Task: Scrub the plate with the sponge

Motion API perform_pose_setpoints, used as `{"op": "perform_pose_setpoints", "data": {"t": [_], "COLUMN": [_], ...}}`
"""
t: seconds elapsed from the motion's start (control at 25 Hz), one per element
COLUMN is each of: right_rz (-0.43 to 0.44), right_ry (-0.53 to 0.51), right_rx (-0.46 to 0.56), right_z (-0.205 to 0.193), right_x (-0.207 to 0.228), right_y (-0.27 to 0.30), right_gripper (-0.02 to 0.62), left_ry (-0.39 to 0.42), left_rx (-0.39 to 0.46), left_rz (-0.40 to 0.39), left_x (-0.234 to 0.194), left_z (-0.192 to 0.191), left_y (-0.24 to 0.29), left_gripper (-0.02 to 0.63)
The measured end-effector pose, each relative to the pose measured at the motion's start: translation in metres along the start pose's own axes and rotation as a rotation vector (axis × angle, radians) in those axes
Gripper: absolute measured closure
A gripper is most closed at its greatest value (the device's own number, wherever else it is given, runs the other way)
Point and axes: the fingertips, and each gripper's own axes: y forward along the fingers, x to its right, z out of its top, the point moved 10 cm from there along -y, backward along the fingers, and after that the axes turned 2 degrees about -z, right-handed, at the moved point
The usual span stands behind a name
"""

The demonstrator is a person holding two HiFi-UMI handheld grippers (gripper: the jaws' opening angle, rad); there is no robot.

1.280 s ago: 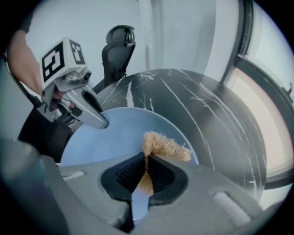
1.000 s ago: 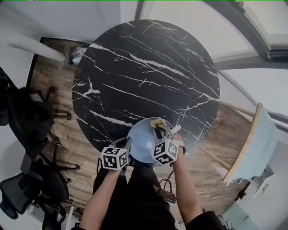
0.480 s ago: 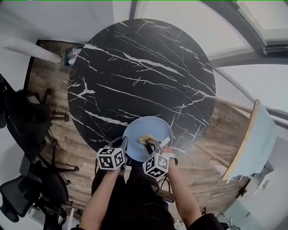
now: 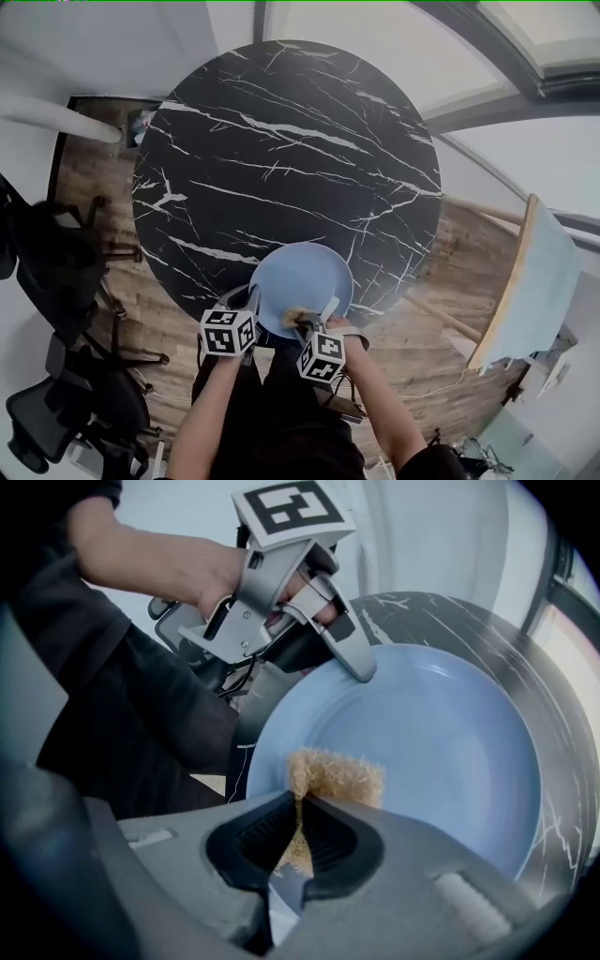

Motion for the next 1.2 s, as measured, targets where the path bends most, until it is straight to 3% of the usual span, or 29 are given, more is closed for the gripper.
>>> {"op": "perform_pose_setpoints", "data": {"t": [0.2,0.52,0.92,1.08,1.2], "right_rz": [0.020,0.012,-0.147,-0.219,-0.258], "right_ry": [0.019,-0.075,-0.170,-0.165,-0.106], "right_rx": [0.016,-0.007,-0.004,0.005,0.015], "right_z": [-0.006,0.002,0.037,0.037,0.031], "right_x": [0.008,0.039,0.121,0.135,0.137], "right_y": [-0.003,-0.009,-0.026,-0.031,-0.033], "right_gripper": [0.571,0.571,0.571,0.571,0.571], "left_ry": [0.088,0.112,0.131,0.098,0.011], "left_rx": [-0.036,-0.065,-0.077,-0.064,-0.040], "left_rz": [-0.011,-0.018,-0.018,-0.014,-0.012], "left_x": [0.001,0.001,0.002,0.001,-0.001], "left_z": [0.003,0.005,0.005,0.004,0.003], "left_y": [0.001,0.001,0.002,0.001,0.000], "left_gripper": [0.588,0.588,0.584,0.586,0.592]}}
